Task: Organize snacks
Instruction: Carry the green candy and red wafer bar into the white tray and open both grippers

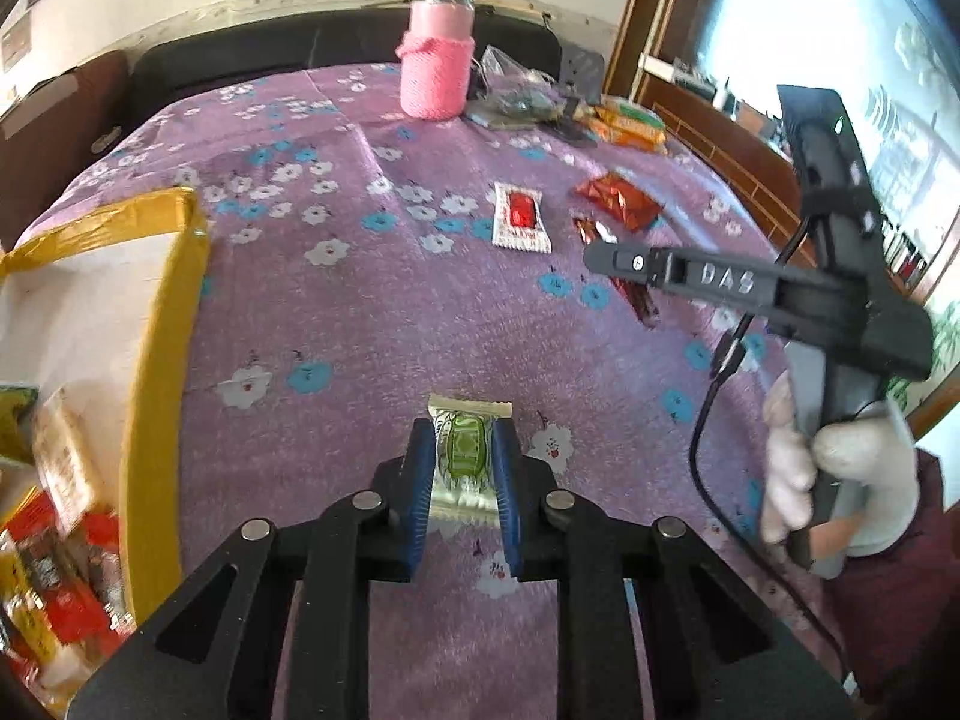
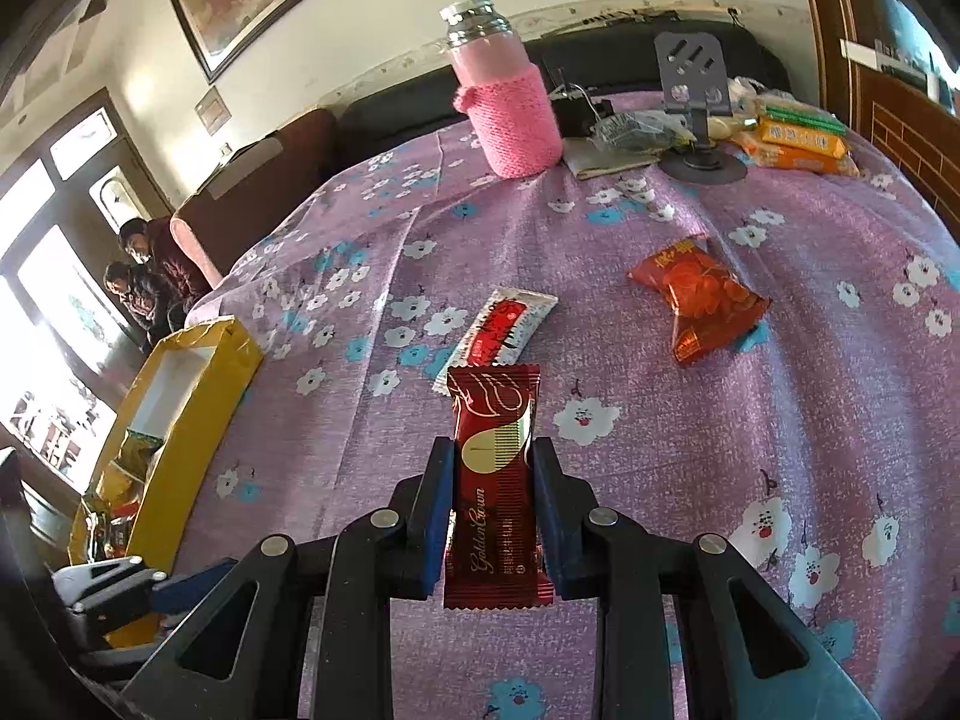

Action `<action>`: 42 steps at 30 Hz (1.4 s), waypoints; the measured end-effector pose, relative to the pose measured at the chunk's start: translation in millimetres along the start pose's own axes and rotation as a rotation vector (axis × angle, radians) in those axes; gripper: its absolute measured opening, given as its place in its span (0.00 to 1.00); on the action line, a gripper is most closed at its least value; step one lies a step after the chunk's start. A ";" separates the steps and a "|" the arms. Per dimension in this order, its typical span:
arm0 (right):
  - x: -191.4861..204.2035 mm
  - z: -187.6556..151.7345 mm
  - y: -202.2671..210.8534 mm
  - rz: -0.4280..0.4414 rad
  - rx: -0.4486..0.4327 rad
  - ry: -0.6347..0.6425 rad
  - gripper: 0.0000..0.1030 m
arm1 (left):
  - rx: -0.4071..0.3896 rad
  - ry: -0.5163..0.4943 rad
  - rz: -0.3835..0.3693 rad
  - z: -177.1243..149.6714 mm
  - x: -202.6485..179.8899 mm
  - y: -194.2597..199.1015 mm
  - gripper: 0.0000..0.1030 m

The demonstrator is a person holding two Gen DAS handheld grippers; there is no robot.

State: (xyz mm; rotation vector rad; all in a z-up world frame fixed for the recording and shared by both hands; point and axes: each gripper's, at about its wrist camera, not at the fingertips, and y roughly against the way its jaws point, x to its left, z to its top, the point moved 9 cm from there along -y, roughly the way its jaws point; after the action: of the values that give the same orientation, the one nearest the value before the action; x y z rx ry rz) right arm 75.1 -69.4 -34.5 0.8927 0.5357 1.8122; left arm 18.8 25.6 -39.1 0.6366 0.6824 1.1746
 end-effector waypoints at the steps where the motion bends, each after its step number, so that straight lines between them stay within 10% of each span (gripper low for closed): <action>1: 2.6 -0.5 0.2 -0.002 -0.003 0.007 0.26 | -0.007 0.006 0.001 0.3 2.0 3.1 0.16; 6: 12.7 -5.7 -0.1 0.005 0.009 0.011 0.26 | -0.008 0.042 -0.007 -5.5 14.7 11.7 0.16; 13: 29.3 -18.8 12.4 0.046 0.025 0.014 0.26 | 0.039 -0.003 -0.008 -4.1 3.3 -8.6 0.60; 16: 31.6 -24.0 15.3 0.053 0.038 0.016 0.26 | 0.088 -0.074 0.027 -10.6 -9.0 -24.7 0.54; 18: 33.5 -27.5 19.9 0.057 0.041 0.024 0.26 | 0.082 -0.118 0.083 -13.5 -11.8 -26.3 0.30; 42: 142.3 -45.9 51.4 0.171 0.047 0.186 0.25 | -0.182 0.260 -0.049 5.7 81.5 93.4 0.30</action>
State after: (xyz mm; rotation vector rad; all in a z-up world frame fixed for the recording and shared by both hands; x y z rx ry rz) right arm -22.6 42.4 20.0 0.8271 0.6373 2.0590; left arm -13.8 127.8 23.2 0.3151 0.7940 1.2699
